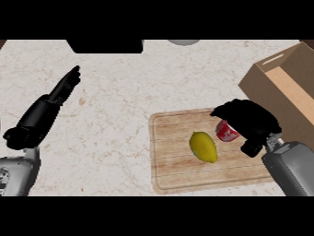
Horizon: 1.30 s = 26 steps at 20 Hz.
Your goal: Pick the can from the cutting board and place it in the cardboard box
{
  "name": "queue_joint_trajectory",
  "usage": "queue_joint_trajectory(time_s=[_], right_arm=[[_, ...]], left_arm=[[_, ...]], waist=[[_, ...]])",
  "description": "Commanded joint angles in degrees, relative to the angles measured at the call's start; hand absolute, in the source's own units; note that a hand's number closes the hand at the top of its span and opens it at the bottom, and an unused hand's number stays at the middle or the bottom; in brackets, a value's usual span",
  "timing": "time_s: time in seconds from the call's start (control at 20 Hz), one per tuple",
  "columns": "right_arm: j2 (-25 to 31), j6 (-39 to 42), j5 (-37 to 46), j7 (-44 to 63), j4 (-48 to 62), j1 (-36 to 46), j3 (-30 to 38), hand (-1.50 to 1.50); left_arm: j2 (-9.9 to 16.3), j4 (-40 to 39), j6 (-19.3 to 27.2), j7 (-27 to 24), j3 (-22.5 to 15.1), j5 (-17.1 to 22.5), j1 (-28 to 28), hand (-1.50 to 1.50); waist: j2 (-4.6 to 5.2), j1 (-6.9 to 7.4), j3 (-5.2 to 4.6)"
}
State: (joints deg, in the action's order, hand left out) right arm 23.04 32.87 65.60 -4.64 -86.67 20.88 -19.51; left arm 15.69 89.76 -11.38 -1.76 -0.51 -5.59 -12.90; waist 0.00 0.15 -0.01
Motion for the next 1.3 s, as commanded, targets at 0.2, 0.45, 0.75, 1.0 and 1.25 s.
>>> queue_joint_trajectory(time_s=[0.2, 0.45, 0.75, 1.0, 1.25], right_arm=[[-2.73, -12.36, 4.84, -6.4, 2.73, -1.68, -3.03, 1.5], [-3.6, -17.08, 7.33, -9.97, 3.57, -1.27, -2.06, 1.5], [-22.35, -12.69, 1.94, 14.69, 13.71, 6.38, 10.29, 1.5], [-22.84, -21.04, 0.99, 20.94, 14.95, 16.85, 9.54, 1.5], [-22.96, -21.7, 8.14, 23.06, 7.66, 16.03, 6.26, 1.5]], left_arm=[[-2.83, 0.72, 1.18, 1.62, -1.89, -2.81, -0.56, 0.0], [-1.38, -2.38, -0.67, -4.03, 1.78, -1.78, 1.19, 0.0], [-1.58, -1.75, -1.26, -1.56, 0.85, -1.23, -1.64, 0.0], [-2.0, -2.3, -0.82, -0.72, 0.89, -2.01, -1.67, 0.0], [-1.74, -0.02, -1.22, -3.3, 0.65, -2.87, 2.77, 0.0]], waist=[[0.0, -0.06, 0.03], [0.0, -0.1, 0.01], [0.46, 0.8, 0.03], [0.15, 0.81, 0.01], [-0.16, 0.1, -0.01]])
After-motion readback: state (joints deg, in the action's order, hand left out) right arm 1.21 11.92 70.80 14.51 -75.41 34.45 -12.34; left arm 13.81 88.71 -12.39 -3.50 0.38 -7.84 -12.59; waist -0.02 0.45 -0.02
